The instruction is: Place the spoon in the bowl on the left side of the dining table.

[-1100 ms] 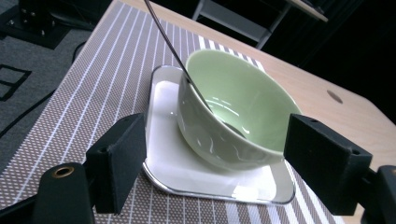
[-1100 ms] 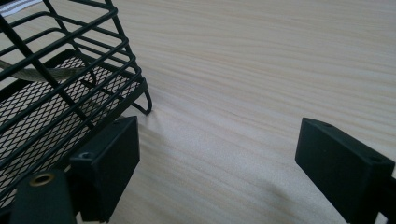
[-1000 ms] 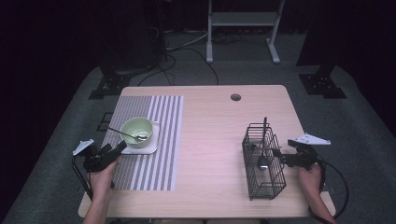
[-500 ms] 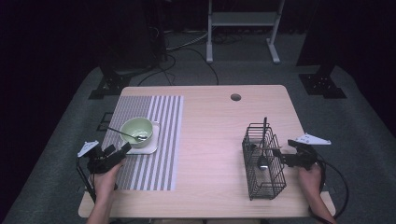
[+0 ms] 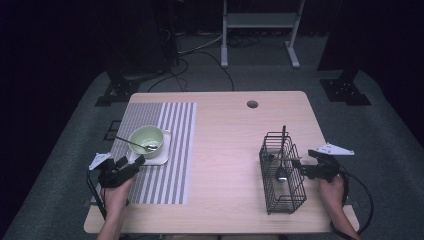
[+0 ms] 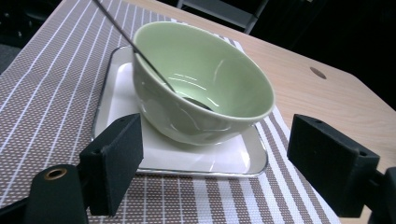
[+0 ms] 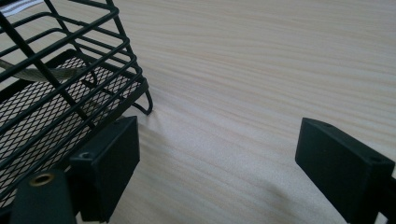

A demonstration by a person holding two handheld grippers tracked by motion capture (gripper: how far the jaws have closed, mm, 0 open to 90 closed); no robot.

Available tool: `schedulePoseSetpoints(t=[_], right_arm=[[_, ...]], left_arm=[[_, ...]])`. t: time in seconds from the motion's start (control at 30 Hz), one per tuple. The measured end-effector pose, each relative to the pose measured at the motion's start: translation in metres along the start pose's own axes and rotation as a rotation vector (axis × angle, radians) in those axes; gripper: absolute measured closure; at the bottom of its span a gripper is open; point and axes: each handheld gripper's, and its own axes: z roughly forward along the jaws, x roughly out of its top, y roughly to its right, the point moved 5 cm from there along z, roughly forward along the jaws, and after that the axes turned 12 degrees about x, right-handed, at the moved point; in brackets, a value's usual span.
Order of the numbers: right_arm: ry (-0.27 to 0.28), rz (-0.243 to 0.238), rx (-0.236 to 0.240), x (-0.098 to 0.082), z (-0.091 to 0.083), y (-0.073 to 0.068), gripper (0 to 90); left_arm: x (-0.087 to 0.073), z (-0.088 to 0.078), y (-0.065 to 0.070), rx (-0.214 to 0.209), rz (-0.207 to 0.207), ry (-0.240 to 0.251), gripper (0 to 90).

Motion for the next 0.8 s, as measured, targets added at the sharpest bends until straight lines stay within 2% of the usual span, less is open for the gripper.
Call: schedulePoseSetpoints(t=[0.2,0.27,0.6,0.8], right_arm=[[0.000,0.000,0.000,0.000,0.000,0.000,12.8],[0.001,0.001,0.000,0.000,0.000,0.000,12.8],[0.001,0.001,0.001,0.000,0.000,0.000,12.8],[0.003,0.001,0.003,0.000,0.000,0.000,12.8]], left_arm=[[-0.003,0.000,0.007,-0.005,0.022,-0.007,14.9],[-0.003,0.001,0.008,0.002,0.027,-0.009,11.3],[-0.006,-0.002,0.017,-0.027,0.055,-0.014,9.9],[-0.007,-0.004,0.025,-0.043,0.092,-0.017,9.9]])
